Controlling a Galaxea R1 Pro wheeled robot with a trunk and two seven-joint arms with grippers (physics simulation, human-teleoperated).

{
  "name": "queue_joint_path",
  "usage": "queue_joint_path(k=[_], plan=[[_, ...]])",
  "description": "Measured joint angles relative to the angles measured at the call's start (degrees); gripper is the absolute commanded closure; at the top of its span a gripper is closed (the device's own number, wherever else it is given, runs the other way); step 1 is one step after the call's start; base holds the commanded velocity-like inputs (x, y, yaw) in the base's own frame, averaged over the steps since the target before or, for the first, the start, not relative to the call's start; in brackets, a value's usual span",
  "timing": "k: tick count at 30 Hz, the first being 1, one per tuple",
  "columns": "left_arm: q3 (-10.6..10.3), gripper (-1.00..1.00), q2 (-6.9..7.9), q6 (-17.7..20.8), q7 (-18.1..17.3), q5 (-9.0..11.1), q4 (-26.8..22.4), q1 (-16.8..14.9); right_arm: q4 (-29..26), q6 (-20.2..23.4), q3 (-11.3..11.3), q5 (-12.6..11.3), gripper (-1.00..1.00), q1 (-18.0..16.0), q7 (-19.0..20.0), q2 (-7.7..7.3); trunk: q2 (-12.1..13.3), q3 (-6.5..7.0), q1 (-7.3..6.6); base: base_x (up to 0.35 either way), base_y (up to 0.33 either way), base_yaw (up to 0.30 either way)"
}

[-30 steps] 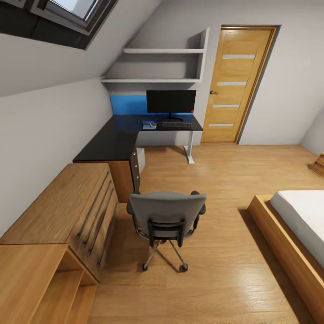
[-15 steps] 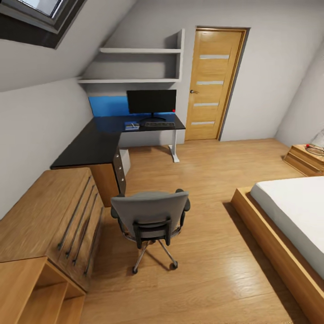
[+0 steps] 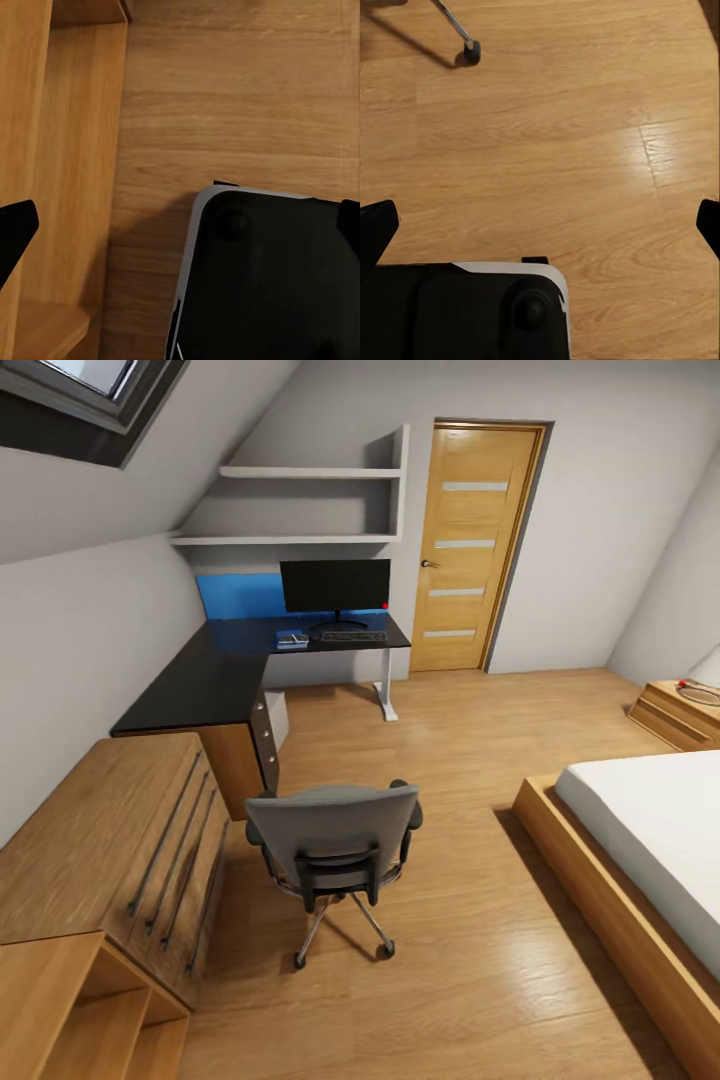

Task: In the bedroom, organize the workspace by keeping the computer under the desk, ensuring the monitor is on the desk, placing the keyboard on the desk next to the monitor, placing the mouse on the desk next to the keyboard, moving the folder from the swivel chair onto the desk next to the mouse, stacking the notebook on top of the folder with the pen on top of the notebook, and positioning the swivel chair next to the desk.

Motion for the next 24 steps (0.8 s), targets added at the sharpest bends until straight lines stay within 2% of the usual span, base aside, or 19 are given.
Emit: queue_joint_path(k=[6,19,20,22,23,24], plan=[[0.0,-1.0,0.0,0.0,0.0,0.0,0.0,0.0,0.0,1.8,0.0,0.0,-1.0,0.0,1.3,0.0,0.0,0.0,0.0,0.0,0.181,0.0],[-0.7,-1.0,-0.22,0.0,-0.1,-0.4,-0.1,0.0,0.0,2.2,-0.1,0.0,-1.0,0.0,1.9,-0.07,0.0,0.0,0.0,0.0,0.015,0.0],[-1.1,-1.0,-0.93,2.8,0.3,-0.4,-2.3,-0.1,-0.5,2.1,0.1,0.2,-1.0,0.0,1.9,0.03,-0.4,-0.17,0.22,0.0,0.0,0.0],[-0.9,-1.0,-1.1,6.7,0.6,-0.3,-5.5,-0.1,-1.9,2.1,0.1,0.2,-1.0,0.0,1.9,0.03,-1.2,-0.53,0.66,0.0,0.0,0.0],[-0.5,-1.0,-1.07,19.3,6.2,-0.1,-11.8,0.0,-7.5,2.2,0.0,0.4,-1.0,-0.8,1.6,-0.07,-1.6,-0.71,0.88,0.0,0.0,0.0],[-0.8,-1.0,-1.3,22.2,8.4,-0.6,-19.9,-0.1,-8.6,2.3,0.0,0.2,-1.0,-1.8,1.5,-0.04,-2.0,-0.88,1.1,0.0,0.0,0.0]])
